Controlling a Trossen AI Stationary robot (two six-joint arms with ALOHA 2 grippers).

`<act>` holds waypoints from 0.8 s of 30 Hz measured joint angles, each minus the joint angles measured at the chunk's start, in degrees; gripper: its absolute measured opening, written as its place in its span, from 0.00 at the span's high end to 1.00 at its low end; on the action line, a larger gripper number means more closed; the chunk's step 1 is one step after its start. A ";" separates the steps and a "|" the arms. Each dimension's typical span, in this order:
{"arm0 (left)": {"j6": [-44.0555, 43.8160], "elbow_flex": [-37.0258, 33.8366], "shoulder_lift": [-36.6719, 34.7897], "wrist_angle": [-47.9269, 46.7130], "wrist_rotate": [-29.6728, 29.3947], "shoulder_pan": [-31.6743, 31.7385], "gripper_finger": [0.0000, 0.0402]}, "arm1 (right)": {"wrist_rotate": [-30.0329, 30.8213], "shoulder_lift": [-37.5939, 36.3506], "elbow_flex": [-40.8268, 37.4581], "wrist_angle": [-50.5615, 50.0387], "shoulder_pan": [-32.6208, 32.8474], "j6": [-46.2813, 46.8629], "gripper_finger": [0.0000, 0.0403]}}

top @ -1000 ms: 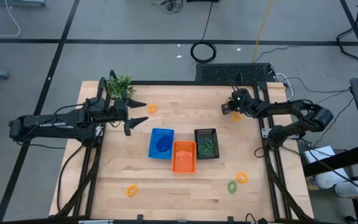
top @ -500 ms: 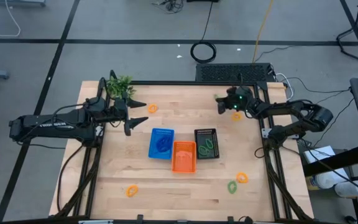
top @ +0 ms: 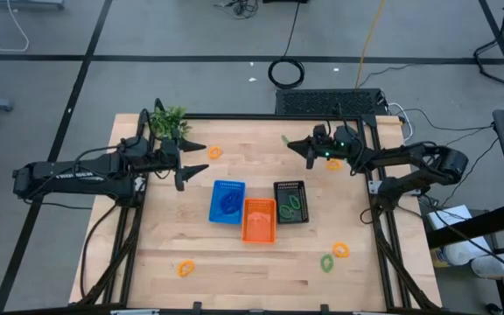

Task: Sort spring keychains
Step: Put the green spring keychain into the black bin

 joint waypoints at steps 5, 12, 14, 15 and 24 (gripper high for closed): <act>-0.01 0.00 0.00 0.02 0.00 0.01 0.23 | -0.02 0.00 0.01 2.68 4.25 1.13 0.98; 0.00 0.00 0.00 0.01 0.02 0.00 0.23 | 0.01 -3.00 0.85 4.82 11.92 2.66 0.98; -0.01 0.00 0.00 0.02 0.00 0.02 0.23 | 0.07 -4.90 1.79 4.13 14.69 1.55 0.98; 0.00 0.00 0.00 0.02 0.00 0.02 0.23 | 0.18 -5.98 2.59 3.21 16.05 0.71 0.98; -0.01 0.00 0.00 0.02 0.00 0.01 0.23 | 12.96 -15.84 16.60 -30.05 30.04 -11.71 1.00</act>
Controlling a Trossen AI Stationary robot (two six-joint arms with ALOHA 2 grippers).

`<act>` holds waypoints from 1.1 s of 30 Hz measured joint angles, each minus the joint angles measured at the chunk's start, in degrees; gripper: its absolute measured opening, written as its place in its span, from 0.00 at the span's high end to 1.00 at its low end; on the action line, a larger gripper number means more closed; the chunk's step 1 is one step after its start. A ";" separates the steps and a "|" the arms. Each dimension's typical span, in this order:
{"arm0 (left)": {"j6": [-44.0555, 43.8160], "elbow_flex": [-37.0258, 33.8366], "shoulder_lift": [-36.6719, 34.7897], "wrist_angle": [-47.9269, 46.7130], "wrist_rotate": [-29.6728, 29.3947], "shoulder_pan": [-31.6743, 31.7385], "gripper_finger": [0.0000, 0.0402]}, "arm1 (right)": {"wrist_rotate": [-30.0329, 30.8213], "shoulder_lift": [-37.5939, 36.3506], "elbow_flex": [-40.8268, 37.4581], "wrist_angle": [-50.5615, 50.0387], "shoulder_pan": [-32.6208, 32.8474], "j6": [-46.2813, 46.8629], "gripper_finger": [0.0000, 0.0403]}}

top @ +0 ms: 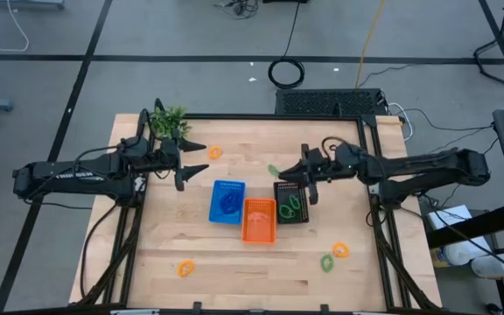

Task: Sort spring keychains
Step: Put the green spring keychain into the black bin

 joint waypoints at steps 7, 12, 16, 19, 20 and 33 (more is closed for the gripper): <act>0.00 0.00 0.00 0.00 0.00 0.01 0.23 | 15.82 -1.01 10.61 -26.72 10.53 -2.00 1.00; 0.00 0.00 0.00 0.00 0.00 -0.01 0.23 | 19.48 -0.98 11.71 -35.00 15.97 1.41 1.00; 0.01 0.00 0.00 0.00 0.00 -0.01 0.23 | 22.63 -0.91 11.68 -40.32 18.92 4.81 1.00; 0.01 0.00 0.00 0.00 0.01 0.01 0.23 | 24.92 -0.81 10.50 -40.64 20.03 7.05 1.00; 0.01 0.00 0.00 0.00 0.00 -0.01 0.23 | 25.24 -0.81 10.01 -40.77 20.16 7.40 1.00; -0.01 0.00 0.00 -0.02 0.00 0.00 0.23 | 26.52 -0.79 0.03 -31.21 20.24 11.55 1.00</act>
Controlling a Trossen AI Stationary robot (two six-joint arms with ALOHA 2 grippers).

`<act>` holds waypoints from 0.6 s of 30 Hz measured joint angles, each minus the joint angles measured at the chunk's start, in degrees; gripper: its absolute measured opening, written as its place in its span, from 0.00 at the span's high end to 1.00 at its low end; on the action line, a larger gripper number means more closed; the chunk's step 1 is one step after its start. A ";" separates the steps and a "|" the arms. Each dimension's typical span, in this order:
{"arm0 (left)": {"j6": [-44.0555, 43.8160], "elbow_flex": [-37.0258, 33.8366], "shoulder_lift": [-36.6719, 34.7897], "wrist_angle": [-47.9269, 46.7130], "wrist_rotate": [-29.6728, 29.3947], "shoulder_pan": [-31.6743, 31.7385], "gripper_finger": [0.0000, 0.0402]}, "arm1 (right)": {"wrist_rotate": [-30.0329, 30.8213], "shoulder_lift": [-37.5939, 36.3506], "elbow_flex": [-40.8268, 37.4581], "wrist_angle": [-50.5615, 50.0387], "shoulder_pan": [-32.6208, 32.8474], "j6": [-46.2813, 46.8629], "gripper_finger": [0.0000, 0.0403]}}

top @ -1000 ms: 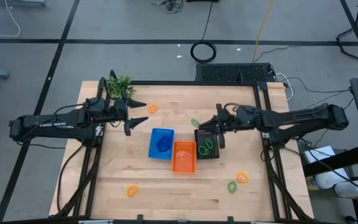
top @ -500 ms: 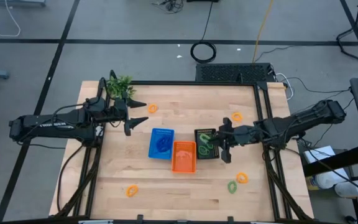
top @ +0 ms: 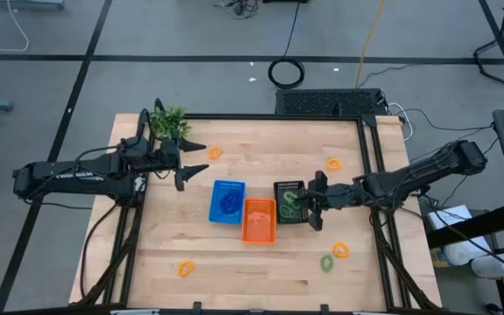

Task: Sort spring keychains
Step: Put the green spring keychain into the black bin

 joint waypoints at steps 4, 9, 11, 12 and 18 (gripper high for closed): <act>0.02 0.00 0.00 0.02 0.00 0.00 0.23 | -0.02 0.00 -2.35 0.90 0.00 -0.32 1.00; 0.00 0.00 0.00 0.02 0.00 -0.02 0.23 | 0.00 0.02 -3.47 0.86 0.00 -0.04 1.00; 0.01 0.00 0.00 0.00 0.00 0.00 0.23 | -0.02 0.02 -3.47 1.33 -0.01 -0.05 1.00; 0.00 0.00 0.00 0.02 0.01 0.01 0.23 | 0.00 0.02 -3.47 1.72 -0.02 -0.07 1.00; 0.02 0.00 0.00 0.00 0.01 0.00 0.23 | -0.09 0.02 -3.47 2.70 -0.02 -0.48 1.00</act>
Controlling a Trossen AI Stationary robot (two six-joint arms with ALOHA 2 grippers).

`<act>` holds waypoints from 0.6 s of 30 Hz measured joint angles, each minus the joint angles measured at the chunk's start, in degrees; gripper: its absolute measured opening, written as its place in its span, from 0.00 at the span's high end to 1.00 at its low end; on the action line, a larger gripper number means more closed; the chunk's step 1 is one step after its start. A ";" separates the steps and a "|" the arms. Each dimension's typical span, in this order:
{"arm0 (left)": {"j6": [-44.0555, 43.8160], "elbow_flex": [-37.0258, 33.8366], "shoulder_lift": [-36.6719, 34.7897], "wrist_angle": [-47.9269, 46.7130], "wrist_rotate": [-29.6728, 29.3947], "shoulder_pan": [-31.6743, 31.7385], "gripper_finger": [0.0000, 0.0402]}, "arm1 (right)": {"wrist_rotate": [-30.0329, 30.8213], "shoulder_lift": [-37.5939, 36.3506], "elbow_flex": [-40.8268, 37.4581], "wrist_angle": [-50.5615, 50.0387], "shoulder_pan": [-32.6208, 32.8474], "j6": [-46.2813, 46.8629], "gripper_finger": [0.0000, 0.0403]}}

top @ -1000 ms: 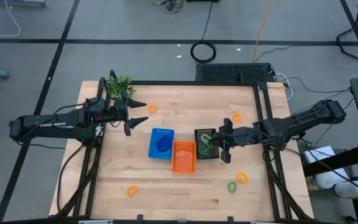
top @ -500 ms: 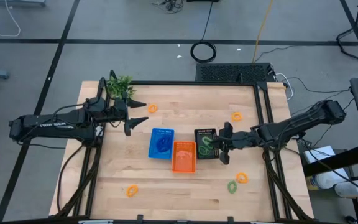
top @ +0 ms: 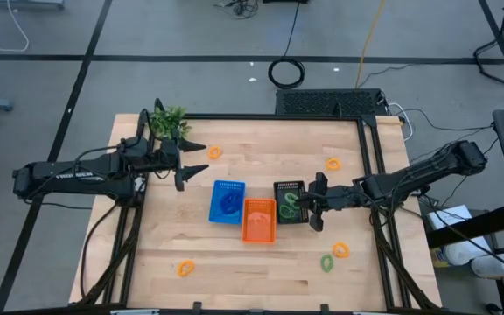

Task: Sort spring keychains
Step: Put the green spring keychain into the black bin

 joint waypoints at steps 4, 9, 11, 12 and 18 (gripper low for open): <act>0.00 0.00 0.00 0.01 0.01 -0.01 0.23 | -0.08 0.00 0.00 -0.26 0.00 0.38 1.00; 0.00 0.00 0.00 0.01 0.00 -0.01 0.23 | -0.23 2.07 -0.04 -1.06 -0.75 2.02 1.00; -0.02 0.00 0.00 0.01 -0.01 -0.01 0.23 | -1.65 3.73 -0.11 0.55 -1.14 2.08 1.00; 0.00 0.00 0.00 0.01 -0.01 0.01 0.23 | -2.36 4.66 -0.09 1.82 -1.24 1.79 1.00; -0.01 0.00 0.00 0.01 -0.01 -0.01 0.23 | -2.97 7.32 -0.09 0.62 -2.47 1.74 1.00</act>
